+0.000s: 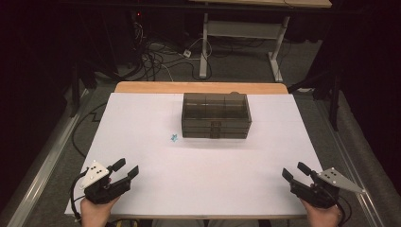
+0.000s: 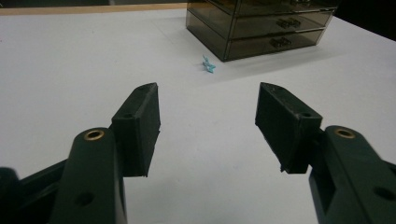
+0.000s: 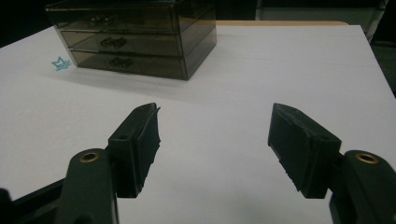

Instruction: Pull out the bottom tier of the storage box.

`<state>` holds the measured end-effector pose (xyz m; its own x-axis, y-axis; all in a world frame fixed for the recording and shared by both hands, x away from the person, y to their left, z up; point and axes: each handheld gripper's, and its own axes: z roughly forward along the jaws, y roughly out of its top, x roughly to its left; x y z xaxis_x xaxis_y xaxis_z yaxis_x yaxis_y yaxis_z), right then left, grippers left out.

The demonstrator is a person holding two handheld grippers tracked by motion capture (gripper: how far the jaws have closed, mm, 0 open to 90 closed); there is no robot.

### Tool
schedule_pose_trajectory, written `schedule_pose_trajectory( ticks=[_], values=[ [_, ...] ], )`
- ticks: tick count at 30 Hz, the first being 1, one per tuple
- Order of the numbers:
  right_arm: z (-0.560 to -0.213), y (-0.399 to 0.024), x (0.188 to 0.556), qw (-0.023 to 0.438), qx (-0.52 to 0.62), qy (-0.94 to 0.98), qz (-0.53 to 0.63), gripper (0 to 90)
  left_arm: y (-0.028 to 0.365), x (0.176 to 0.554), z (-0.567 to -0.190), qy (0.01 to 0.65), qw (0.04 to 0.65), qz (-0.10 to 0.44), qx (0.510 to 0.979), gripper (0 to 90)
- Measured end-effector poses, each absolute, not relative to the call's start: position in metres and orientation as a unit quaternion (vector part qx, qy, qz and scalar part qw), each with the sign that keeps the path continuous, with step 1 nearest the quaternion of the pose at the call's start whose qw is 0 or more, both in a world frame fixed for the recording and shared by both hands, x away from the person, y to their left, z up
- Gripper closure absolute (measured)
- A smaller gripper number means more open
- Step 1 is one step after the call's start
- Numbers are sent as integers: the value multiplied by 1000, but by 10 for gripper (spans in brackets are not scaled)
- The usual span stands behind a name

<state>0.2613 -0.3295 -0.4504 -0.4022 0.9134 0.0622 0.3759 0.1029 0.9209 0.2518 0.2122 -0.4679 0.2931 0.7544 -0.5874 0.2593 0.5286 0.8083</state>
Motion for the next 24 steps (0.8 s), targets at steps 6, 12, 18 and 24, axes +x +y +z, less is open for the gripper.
schedule_pose_trajectory(
  ticks=[6, 12, 18, 24],
  values=[
    [-449, -319, 268, 278, 459, 691, 485, 349, 212, 250, -467, 561, 669, 185, 451, 390],
    [-450, -312, 272, 270, 454, 695, 488, 353, 211, 251, -467, 560, 669, 185, 452, 390],
    [-449, -306, 274, 268, 450, 697, 489, 354, 212, 251, -467, 560, 671, 183, 450, 390],
    [-449, -302, 277, 265, 447, 700, 489, 354, 211, 251, -467, 560, 670, 183, 451, 390]
  ],
)
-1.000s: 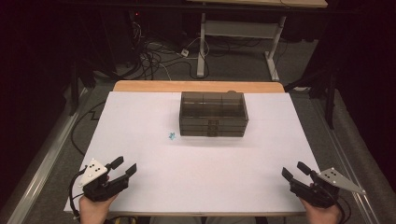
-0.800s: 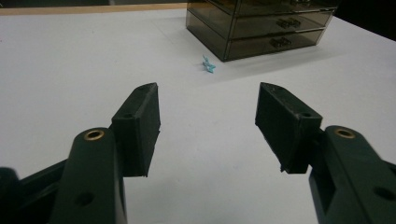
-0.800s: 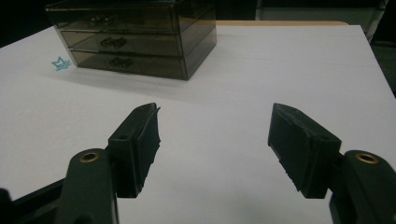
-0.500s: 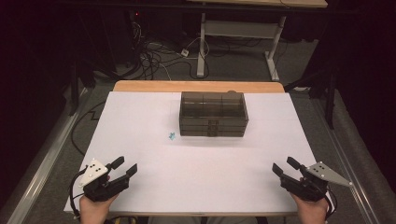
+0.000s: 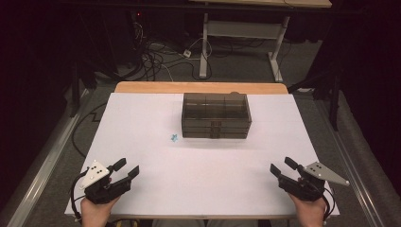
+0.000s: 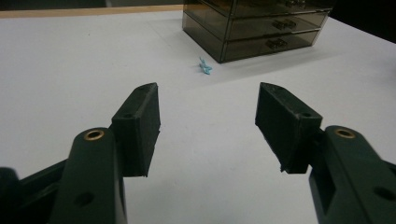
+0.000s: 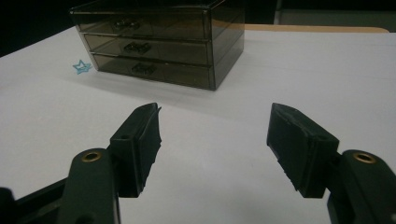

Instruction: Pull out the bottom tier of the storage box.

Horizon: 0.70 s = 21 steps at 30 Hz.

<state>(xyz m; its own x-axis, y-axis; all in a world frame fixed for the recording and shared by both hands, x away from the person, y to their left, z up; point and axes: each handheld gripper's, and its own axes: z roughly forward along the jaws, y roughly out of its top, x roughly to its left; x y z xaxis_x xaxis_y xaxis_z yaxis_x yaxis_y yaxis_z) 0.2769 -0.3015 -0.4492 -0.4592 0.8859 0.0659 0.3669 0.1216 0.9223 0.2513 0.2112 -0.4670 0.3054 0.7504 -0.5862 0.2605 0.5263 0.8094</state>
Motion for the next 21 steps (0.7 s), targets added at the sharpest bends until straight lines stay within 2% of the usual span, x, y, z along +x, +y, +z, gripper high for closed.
schedule_pose_trajectory(
  ticks=[16, 17, 21],
  values=[
    [-448, -287, 284, 259, 436, 708, 492, 351, 211, 251, -467, 557, 671, 183, 453, 390],
    [-448, -287, 284, 259, 436, 708, 492, 351, 216, 249, -469, 542, 654, 187, 493, 390],
    [-448, -281, 287, 250, 436, 713, 489, 351, 216, 249, -469, 541, 653, 188, 496, 390]
  ],
)
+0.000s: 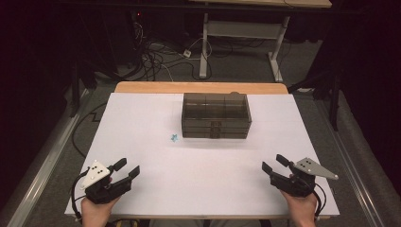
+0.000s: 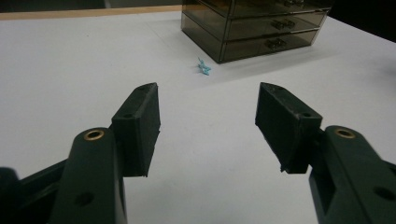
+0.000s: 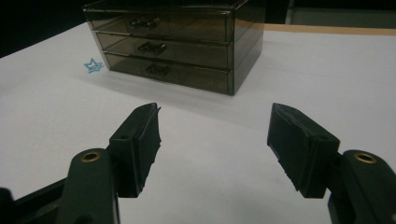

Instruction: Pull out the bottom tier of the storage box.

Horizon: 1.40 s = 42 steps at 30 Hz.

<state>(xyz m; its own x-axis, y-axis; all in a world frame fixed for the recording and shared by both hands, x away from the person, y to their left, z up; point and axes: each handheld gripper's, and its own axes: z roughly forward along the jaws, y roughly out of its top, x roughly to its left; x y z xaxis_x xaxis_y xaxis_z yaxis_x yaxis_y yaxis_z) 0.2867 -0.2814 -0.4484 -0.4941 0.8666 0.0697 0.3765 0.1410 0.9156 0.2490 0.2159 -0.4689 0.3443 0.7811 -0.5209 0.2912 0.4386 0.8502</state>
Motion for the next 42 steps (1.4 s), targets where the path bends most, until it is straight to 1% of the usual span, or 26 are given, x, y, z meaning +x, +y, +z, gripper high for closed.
schedule_pose_trajectory(
  ticks=[9, 10, 11, 25, 26, 27, 34, 42],
  values=[
    [-449, -272, 293, 239, 432, 719, 489, 352, 216, 249, -469, 540, 654, 187, 496, 390],
    [-449, -271, 294, 238, 431, 720, 489, 352, 211, 251, -467, 555, 671, 182, 456, 390],
    [-449, -270, 294, 238, 430, 721, 489, 352, 210, 251, -467, 556, 672, 183, 454, 390],
    [-448, -256, 304, 223, 422, 729, 491, 355, 209, 250, -467, 554, 672, 183, 456, 391],
    [-448, -254, 305, 222, 421, 730, 491, 355, 213, 249, -469, 541, 659, 187, 489, 390],
    [-448, -252, 307, 219, 420, 731, 491, 356, 209, 251, -467, 554, 672, 183, 456, 391],
    [-445, -243, 313, 211, 414, 740, 486, 367, 209, 250, -467, 551, 673, 182, 459, 390],
    [-439, -226, 329, 191, 415, 762, 460, 413, 209, 250, -467, 550, 674, 180, 458, 391]
  ],
)
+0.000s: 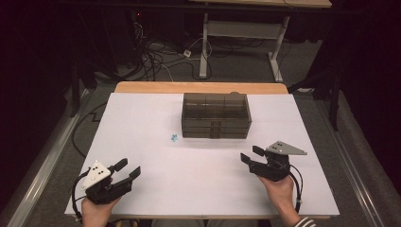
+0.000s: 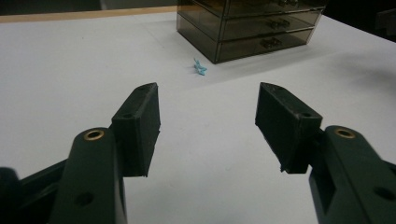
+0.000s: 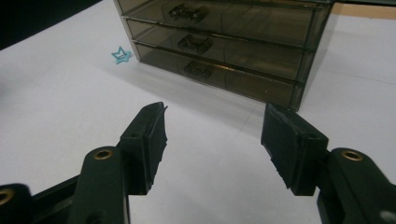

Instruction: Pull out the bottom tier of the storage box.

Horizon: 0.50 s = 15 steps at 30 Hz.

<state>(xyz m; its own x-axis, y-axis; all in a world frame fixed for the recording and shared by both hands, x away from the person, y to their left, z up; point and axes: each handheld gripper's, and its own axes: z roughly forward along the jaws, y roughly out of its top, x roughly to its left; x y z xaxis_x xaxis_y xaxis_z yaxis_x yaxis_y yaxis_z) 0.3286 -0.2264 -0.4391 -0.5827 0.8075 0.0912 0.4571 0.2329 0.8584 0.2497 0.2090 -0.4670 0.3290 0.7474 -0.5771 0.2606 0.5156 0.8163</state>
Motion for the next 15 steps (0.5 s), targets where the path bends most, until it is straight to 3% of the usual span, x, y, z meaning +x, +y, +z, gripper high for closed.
schedule_pose_trajectory(
  ticks=[15],
  values=[
    [-436, -202, 363, 161, 440, 781, 412, 408, 209, 250, -467, 549, 674, 180, 461, 390]
  ],
)
